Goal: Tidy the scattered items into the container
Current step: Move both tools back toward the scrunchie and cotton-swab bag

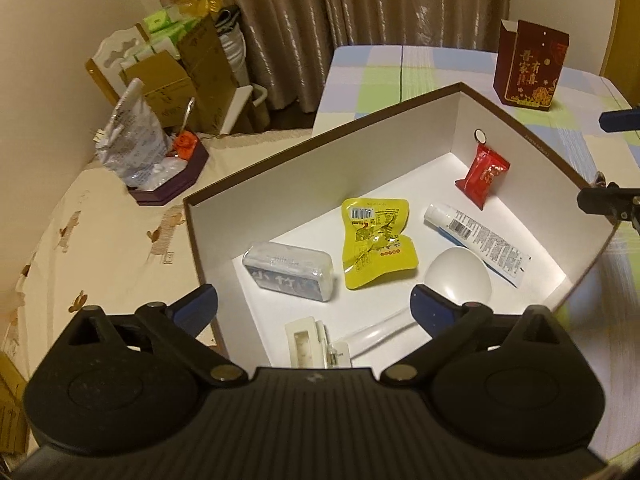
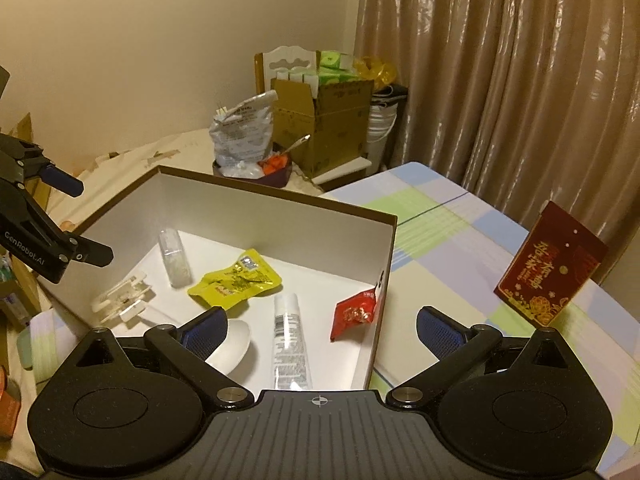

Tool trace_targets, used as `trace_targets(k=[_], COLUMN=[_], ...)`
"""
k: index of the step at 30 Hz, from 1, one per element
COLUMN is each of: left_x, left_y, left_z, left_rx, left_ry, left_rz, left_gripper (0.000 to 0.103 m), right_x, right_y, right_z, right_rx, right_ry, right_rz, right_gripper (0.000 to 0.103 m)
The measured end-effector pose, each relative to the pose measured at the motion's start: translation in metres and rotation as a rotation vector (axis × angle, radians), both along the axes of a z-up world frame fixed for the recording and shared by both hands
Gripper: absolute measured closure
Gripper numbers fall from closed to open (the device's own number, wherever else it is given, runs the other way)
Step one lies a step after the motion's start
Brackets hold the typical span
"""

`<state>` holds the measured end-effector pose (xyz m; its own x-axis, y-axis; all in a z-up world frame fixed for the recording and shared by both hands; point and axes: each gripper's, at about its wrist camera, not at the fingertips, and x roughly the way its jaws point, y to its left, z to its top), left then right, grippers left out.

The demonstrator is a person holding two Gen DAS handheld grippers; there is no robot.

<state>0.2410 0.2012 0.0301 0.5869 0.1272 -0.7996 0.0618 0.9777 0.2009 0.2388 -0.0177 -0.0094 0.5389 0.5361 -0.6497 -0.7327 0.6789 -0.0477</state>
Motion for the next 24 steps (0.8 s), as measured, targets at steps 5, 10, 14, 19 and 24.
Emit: trace_targets(k=[5,10,14,19,24], left_x=[-0.025,-0.05,-0.07,-0.094,-0.114], left_y=[-0.014,-0.031,-0.045,-0.06,-0.074], left_z=[0.009,0.015,0.02,0.026,0.027], left_rx=[0.012,0.008,0.005,-0.005,-0.018], left_ry=[-0.017,-0.027,-0.035,-0.049,-0.052], left_rz=[0.016,0.034,0.047,0.063,0.08], left_gripper=[0.001,0.001,0.001,0.001,0.001], right_x=[-0.021,-0.043,-0.058,-0.075,-0.091], right_y=[-0.019,-0.037,-0.049,-0.065,-0.083], right_z=[0.004,0.009,0.014,0.019,0.02], right_rx=[0.011,0.02,0.026,0.042,0.049], right_ry=[0.001,0.005,0.004,0.008,0.016], right_rz=[0.008,0.02,0.03,0.031,0.031], right_gripper=[0.0,0.0,0.0,0.0,0.0])
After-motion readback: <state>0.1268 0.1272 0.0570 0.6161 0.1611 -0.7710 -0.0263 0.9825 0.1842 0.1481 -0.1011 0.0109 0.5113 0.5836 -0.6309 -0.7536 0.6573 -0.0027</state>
